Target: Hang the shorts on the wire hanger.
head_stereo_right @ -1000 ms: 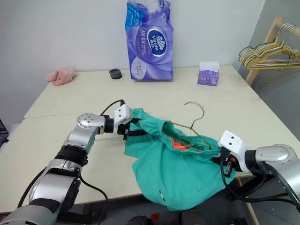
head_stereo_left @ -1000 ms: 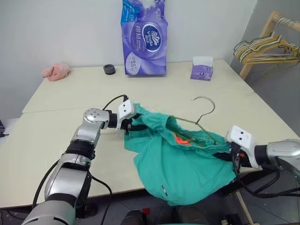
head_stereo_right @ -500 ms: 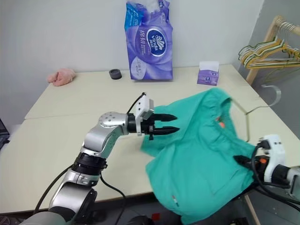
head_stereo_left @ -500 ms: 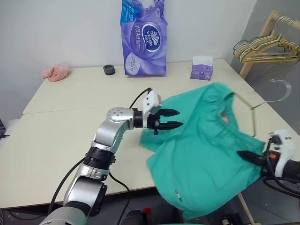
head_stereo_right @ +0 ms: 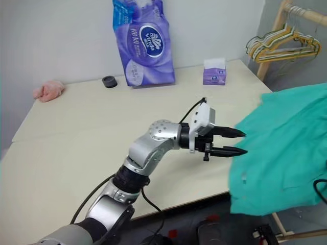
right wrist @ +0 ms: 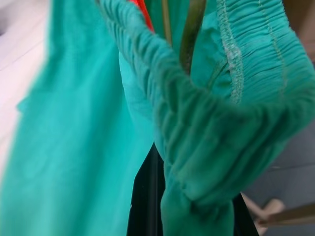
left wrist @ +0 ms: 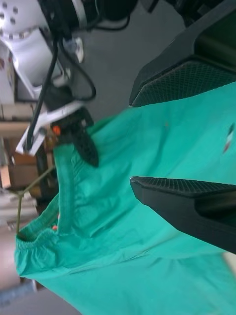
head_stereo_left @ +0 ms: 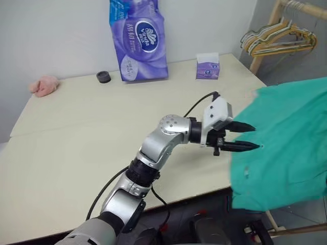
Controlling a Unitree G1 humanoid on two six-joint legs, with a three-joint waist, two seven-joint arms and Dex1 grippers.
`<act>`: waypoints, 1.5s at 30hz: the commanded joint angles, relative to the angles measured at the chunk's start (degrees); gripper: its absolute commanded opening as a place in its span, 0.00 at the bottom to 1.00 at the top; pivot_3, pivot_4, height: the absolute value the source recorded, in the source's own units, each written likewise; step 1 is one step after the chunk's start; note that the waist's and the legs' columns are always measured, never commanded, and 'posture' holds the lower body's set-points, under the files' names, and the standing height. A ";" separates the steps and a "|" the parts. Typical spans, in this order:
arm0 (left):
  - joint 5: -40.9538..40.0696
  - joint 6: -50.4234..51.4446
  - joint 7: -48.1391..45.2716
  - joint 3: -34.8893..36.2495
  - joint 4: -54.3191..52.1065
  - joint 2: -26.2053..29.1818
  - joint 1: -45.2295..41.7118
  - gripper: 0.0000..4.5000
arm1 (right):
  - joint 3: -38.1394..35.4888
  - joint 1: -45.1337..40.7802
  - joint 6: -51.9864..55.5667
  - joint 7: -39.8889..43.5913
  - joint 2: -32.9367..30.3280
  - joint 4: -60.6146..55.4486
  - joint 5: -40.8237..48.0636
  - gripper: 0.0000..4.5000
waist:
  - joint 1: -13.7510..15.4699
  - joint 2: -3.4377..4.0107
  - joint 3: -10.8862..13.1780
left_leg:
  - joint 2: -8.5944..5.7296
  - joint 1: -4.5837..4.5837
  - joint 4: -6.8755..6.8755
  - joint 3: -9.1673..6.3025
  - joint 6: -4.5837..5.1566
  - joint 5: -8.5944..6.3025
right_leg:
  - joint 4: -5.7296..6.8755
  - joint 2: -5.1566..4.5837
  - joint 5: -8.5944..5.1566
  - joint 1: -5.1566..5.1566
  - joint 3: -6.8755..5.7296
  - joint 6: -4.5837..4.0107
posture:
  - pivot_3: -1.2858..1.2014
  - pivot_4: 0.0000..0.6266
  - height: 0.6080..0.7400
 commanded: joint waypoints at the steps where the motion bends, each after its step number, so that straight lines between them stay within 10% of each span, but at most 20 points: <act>1: -0.17 -1.82 0.93 -0.19 -0.06 -1.51 -2.09 0.52 | -1.52 -3.07 0.44 -8.33 -5.91 3.34 4.08 0.00 | -0.63 -0.03 0.23 | 0.00 0.01 -0.01 0.14 0.07 -0.04 | -0.04 0.01 -0.02 -0.01 0.14 0.04 | 0.33 0.30 1.00; 18: 1.06 -9.69 1.25 0.37 7.19 -6.42 -8.79 0.52 | 9.52 -16.09 -1.34 -1.99 -28.78 40.64 -14.19 0.00 | -3.60 -0.18 0.64 | -0.04 0.04 -0.21 0.96 0.52 -0.31 | -0.93 -0.02 0.08 -0.01 0.95 0.68 | 0.34 0.27 1.00; 41: 2.54 -27.89 -2.39 3.32 37.98 -16.12 -29.57 0.52 | 9.10 -15.57 0.44 6.10 -25.79 37.38 -23.51 0.00 | -4.07 -0.40 0.78 | -0.06 0.26 -0.70 2.00 0.76 -0.46 | -1.17 0.00 0.22 -0.27 1.91 1.12 | 0.35 0.26 1.00; 45: 2.21 -30.87 -2.96 3.66 41.00 -17.37 -31.66 0.53 | 8.81 -15.17 0.44 7.55 -25.95 35.09 -24.62 0.23 | -4.45 -0.40 0.78 | -0.06 0.25 -0.71 2.03 0.76 -0.47 | -1.17 -0.01 0.21 -0.29 1.92 1.14 | 0.35 0.26 1.00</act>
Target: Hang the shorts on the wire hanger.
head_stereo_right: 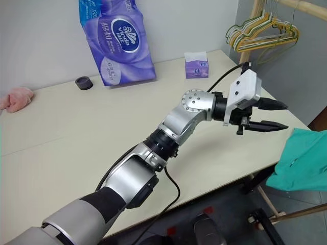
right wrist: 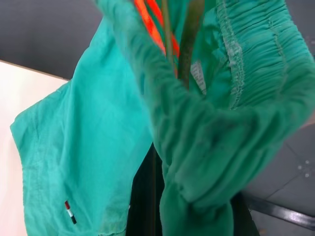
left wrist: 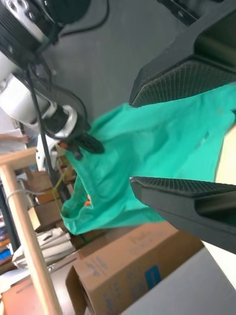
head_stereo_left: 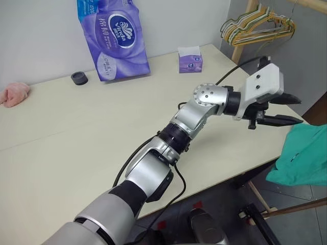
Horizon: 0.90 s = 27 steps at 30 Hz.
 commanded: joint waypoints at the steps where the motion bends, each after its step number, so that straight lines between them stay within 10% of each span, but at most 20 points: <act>1: -0.52 -3.03 -0.70 1.18 1.02 -8.35 -4.24 0.53 | -1.06 -0.02 0.46 1.50 -1.88 -4.04 -0.44 0.31 | -0.18 0.00 0.00 | 0.00 0.00 0.00 -0.01 0.00 0.00 | 0.00 0.00 0.00 0.00 0.00 0.00 | 0.35 0.26 1.00; 10: -0.78 -4.37 -1.18 1.35 2.34 -9.49 -5.02 0.53 | -3.59 0.61 0.46 0.49 -2.90 -10.66 1.83 0.98 | -1.09 0.00 0.00 | 0.00 0.00 0.01 0.00 0.00 0.00 | 0.02 -0.01 0.00 0.00 -0.01 0.03 | 0.33 0.25 1.00; 27: -0.30 -4.71 -0.05 1.81 2.62 -7.64 -3.93 0.53 | 8.76 -9.45 0.43 -4.47 -8.29 -34.67 8.32 0.99 | -3.97 0.02 0.05 | 0.01 0.01 -0.01 0.02 0.01 -0.01 | 0.03 -0.02 -0.01 -0.02 0.01 0.05 | 0.33 0.25 1.00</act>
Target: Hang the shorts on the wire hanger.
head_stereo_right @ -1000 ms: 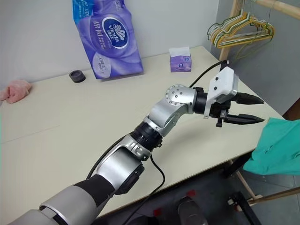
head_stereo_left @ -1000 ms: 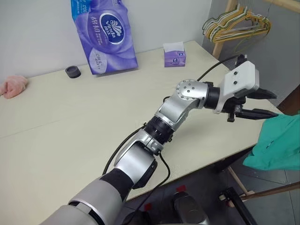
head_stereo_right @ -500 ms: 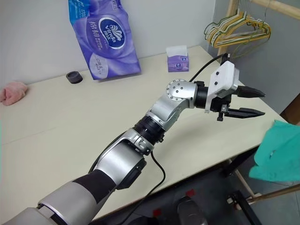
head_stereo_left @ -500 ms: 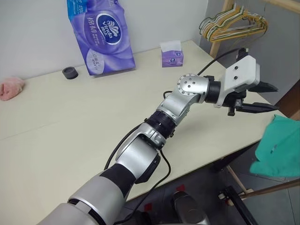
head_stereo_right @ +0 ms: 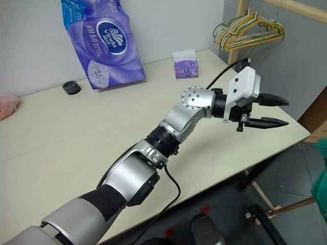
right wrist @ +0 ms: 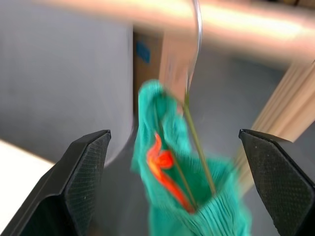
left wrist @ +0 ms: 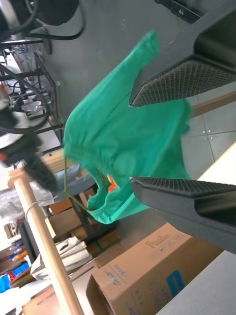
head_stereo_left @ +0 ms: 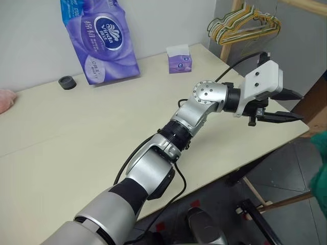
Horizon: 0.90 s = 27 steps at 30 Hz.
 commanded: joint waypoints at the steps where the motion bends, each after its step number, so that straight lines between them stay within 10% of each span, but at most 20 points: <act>1: 0.04 -0.57 1.22 1.20 -1.15 -6.63 -2.48 0.53 | 6.76 -3.44 -1.19 3.75 -2.71 -8.53 0.08 0.99 | -0.33 -0.01 0.01 | 0.01 0.00 0.00 0.00 0.00 0.00 | 0.00 0.00 0.00 -0.01 0.00 0.00 | 0.33 0.24 1.00; 16: 11.06 17.69 32.73 11.15 -21.41 15.87 22.89 0.53 | 40.38 11.10 -35.87 19.44 23.73 -25.83 -14.17 0.99 | 1.67 -0.21 0.05 | 0.24 -0.03 0.09 -0.46 -0.04 0.02 | 0.31 -0.09 0.05 -0.07 -0.16 0.06 | 0.40 0.20 1.00; 27: 20.18 22.71 63.84 23.28 -45.11 16.16 53.04 0.53 | 60.05 14.30 -68.75 26.77 40.89 -2.57 -35.21 0.99 | 12.49 -1.05 -0.93 | 0.05 -1.07 1.01 -0.61 -0.47 0.20 | 1.21 -0.47 0.47 -1.37 -0.35 -0.37 | 0.48 0.13 1.00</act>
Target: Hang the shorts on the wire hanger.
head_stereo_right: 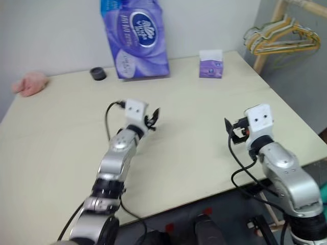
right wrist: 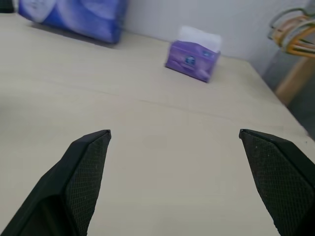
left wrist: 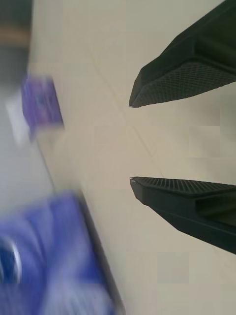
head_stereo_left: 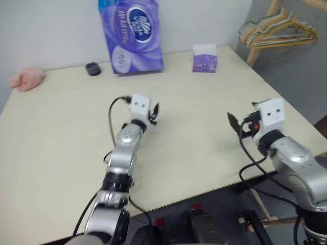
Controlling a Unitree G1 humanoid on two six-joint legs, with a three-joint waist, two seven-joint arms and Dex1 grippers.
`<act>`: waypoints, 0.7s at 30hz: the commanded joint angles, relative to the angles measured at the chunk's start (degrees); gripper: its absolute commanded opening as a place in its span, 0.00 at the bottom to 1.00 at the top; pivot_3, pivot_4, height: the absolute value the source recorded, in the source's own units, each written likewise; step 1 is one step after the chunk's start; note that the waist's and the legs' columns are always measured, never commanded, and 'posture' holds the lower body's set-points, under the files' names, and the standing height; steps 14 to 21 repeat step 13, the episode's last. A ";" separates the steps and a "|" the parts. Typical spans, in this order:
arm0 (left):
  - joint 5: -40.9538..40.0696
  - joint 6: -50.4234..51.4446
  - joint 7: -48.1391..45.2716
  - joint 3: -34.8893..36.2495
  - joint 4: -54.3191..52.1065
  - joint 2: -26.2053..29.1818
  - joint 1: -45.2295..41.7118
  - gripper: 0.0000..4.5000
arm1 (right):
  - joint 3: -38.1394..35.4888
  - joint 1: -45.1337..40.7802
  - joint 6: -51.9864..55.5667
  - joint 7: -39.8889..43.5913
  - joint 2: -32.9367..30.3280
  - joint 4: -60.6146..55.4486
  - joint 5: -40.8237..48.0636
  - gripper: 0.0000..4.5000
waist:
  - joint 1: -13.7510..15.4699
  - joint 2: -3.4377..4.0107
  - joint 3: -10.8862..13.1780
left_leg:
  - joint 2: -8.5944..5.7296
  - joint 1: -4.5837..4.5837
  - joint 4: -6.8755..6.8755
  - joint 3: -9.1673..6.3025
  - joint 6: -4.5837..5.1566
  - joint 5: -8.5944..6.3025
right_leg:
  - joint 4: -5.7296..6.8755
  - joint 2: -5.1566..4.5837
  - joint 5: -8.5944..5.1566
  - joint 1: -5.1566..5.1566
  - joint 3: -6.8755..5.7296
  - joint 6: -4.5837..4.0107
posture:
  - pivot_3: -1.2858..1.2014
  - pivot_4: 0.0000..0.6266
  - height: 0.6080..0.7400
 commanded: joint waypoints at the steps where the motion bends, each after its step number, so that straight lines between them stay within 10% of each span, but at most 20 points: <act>1: 2.03 -0.55 6.54 2.46 -7.15 -0.99 5.27 0.53 | 2.50 -0.94 -10.55 0.27 4.78 6.76 -6.16 0.99 | 2.56 -0.17 -0.20 | 0.00 0.00 0.00 -0.06 -0.04 0.03 | 0.03 0.00 0.04 0.00 -0.07 -0.05 | 0.48 0.12 1.00; 9: -1.13 2.17 8.50 6.05 -9.37 -1.93 10.47 0.53 | 2.36 -2.80 -21.59 0.21 15.65 21.02 -10.85 0.99 | 9.48 -0.55 -0.68 | 0.03 0.03 0.00 -0.47 -0.28 0.47 | 0.03 0.09 0.69 0.05 -0.58 -0.64 | 0.53 0.11 1.00; 21: -3.37 2.13 5.80 5.84 -8.67 -1.22 9.34 0.53 | 2.51 -3.47 -23.24 2.16 16.46 23.22 -12.28 0.99 | 10.29 -0.56 -0.80 | 0.05 0.04 0.00 -0.77 -0.41 0.75 | 0.01 0.10 0.90 0.19 -1.19 -0.81 | 0.54 0.11 1.00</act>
